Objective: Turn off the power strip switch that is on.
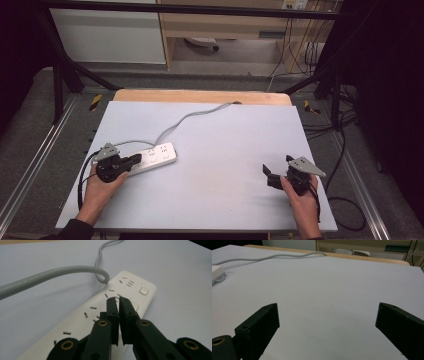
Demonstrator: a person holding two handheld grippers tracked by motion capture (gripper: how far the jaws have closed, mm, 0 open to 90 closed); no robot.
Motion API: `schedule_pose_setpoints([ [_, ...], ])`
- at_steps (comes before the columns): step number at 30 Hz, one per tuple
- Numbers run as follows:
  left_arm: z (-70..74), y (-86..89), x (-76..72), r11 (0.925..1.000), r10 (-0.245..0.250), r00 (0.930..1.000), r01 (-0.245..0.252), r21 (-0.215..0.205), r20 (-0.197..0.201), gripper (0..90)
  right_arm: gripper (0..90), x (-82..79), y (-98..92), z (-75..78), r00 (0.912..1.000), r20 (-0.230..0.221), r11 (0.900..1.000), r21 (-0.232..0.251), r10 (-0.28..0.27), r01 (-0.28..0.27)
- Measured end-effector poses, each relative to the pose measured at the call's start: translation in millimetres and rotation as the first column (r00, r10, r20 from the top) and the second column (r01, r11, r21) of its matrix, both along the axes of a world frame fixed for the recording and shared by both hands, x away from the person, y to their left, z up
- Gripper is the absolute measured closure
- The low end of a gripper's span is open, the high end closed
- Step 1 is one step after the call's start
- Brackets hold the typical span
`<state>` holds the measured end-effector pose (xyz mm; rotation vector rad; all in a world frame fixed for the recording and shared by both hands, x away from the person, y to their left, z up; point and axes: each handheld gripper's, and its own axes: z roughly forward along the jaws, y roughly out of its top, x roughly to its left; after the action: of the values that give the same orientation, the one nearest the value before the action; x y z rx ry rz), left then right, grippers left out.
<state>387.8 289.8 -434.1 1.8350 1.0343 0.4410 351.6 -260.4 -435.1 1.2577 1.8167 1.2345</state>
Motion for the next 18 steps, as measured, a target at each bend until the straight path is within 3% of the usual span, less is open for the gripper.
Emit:
schedule_pose_setpoints([
  [18, 3.9, -0.5, -1.6, 0.9994, 0.005, 0.9993, -0.003, -0.033, 0.037, 70.3, 5.5, -0.4, -0.2, 0.6, 1.0, -0.002, 1.0, 0.009, -0.002, 0.002],
])
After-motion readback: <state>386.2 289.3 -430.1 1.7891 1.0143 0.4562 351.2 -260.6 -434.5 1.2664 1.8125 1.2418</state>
